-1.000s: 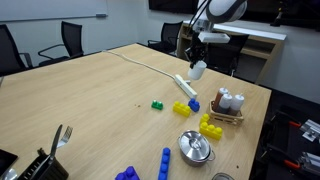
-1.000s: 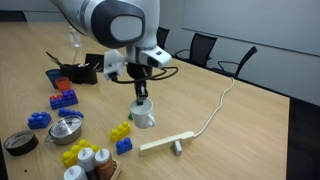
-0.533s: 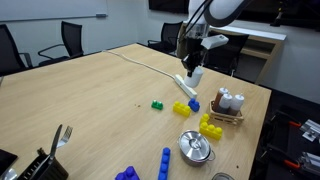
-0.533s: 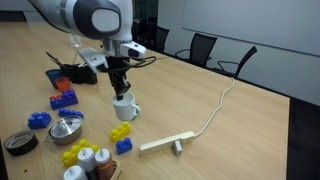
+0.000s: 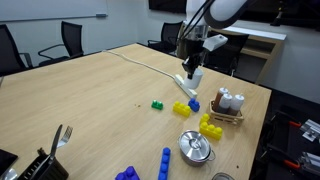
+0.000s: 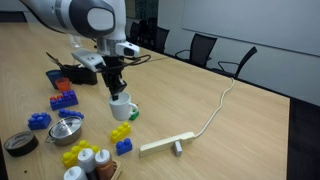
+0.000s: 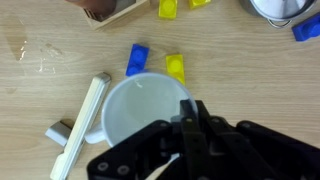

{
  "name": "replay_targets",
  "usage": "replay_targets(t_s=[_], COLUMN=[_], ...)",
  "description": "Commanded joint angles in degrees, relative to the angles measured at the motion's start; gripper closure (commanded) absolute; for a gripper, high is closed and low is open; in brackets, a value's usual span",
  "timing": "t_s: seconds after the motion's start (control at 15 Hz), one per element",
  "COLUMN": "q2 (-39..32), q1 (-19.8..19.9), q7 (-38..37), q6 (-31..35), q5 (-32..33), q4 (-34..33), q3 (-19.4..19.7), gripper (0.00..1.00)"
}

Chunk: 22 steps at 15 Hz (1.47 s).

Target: Move the mug cup to the left

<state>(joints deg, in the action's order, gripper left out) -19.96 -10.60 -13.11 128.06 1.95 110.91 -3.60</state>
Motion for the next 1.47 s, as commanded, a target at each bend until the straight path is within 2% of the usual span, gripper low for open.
replay_targets(t_s=[0.0,0.07,0.13,0.27,0.8,1.13,1.4], q2=[0.0,0.0,0.0,-0.9,-11.1,-20.8,-27.2], q1=[0.3,0.2,0.2,0.9,-3.3,-7.5,-12.8], q7=[-0.1,-0.1,-0.1,5.8,21.3,29.5,33.4], q6=[-0.1,-0.1,-0.1,0.0,-12.7,-19.1,-18.4], q5=[0.1,0.1,0.1,-2.4,3.2,10.3,17.8], q4=[-0.1,-0.1,-0.1,-1.4,-18.9,-32.1,-38.6], q3=[-0.3,-0.3,-0.3,-2.5,-6.9,-7.0,-6.6], gripper=[0.94,0.94,0.98,0.98,0.98,0.98,0.98])
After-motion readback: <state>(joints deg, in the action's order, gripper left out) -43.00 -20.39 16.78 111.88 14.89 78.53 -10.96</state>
